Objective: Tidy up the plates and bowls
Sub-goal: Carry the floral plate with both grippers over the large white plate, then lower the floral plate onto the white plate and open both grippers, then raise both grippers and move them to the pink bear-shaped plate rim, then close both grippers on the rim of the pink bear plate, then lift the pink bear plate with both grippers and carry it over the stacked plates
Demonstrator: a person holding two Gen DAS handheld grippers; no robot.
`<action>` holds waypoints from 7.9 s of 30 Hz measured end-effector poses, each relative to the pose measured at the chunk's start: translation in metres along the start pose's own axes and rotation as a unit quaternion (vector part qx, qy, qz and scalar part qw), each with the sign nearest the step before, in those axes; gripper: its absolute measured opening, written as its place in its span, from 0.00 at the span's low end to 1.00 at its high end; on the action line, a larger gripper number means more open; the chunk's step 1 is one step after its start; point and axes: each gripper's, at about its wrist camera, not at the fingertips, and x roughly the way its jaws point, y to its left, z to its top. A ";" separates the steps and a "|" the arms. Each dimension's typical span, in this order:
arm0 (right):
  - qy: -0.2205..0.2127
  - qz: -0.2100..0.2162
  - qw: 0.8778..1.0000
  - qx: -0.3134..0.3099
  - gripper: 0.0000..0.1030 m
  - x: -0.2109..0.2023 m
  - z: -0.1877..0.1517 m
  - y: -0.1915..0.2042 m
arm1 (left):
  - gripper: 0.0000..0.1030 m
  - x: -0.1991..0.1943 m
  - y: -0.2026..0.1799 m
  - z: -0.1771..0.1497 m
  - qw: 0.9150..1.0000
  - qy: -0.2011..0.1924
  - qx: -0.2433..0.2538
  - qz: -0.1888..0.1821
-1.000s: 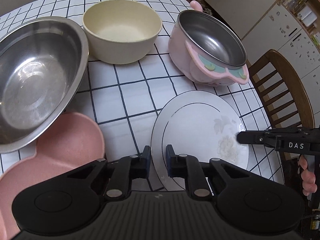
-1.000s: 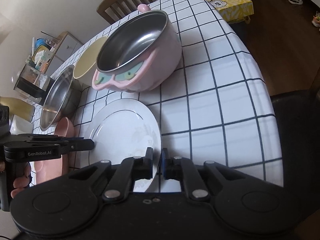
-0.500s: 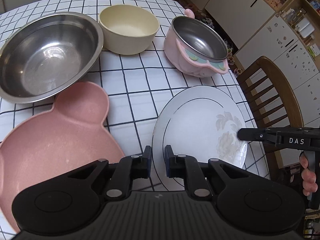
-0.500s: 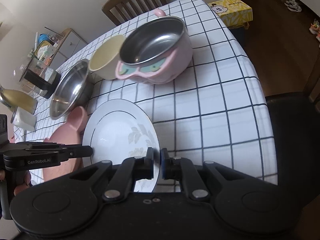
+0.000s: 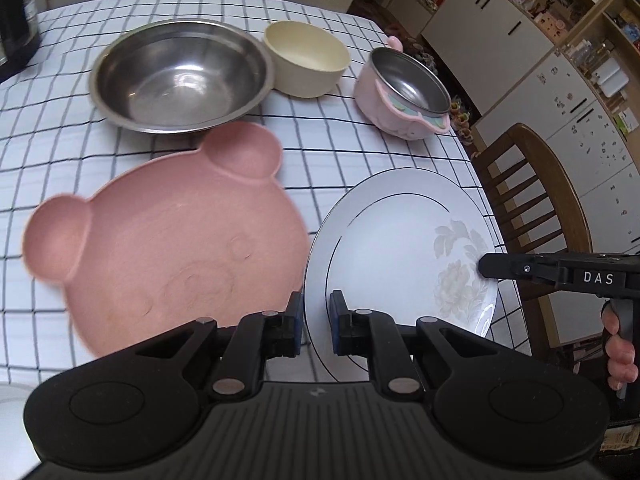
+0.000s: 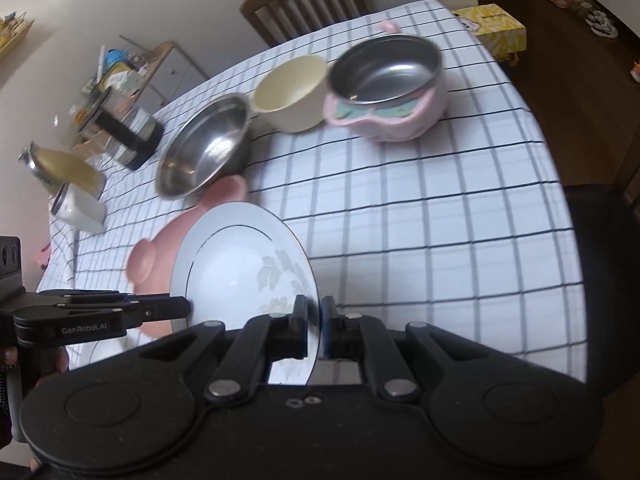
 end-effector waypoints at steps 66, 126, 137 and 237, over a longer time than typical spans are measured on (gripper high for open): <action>0.092 0.018 0.994 -0.054 0.07 0.132 -0.132 0.235 | 0.12 -0.112 0.223 -0.167 0.995 0.007 -0.065 0.069; -0.113 -0.035 0.980 -0.161 0.83 -0.005 -0.162 0.279 | 0.72 -0.193 0.098 -0.157 0.973 -0.197 0.086 0.083; -0.129 -0.050 0.974 -0.181 0.96 -0.010 -0.129 0.245 | 0.79 -0.162 0.073 -0.117 0.970 -0.207 0.037 0.125; -0.057 -0.036 0.988 -0.138 0.08 0.062 -0.132 0.263 | 0.14 -0.156 0.178 -0.147 0.968 -0.121 -0.074 0.208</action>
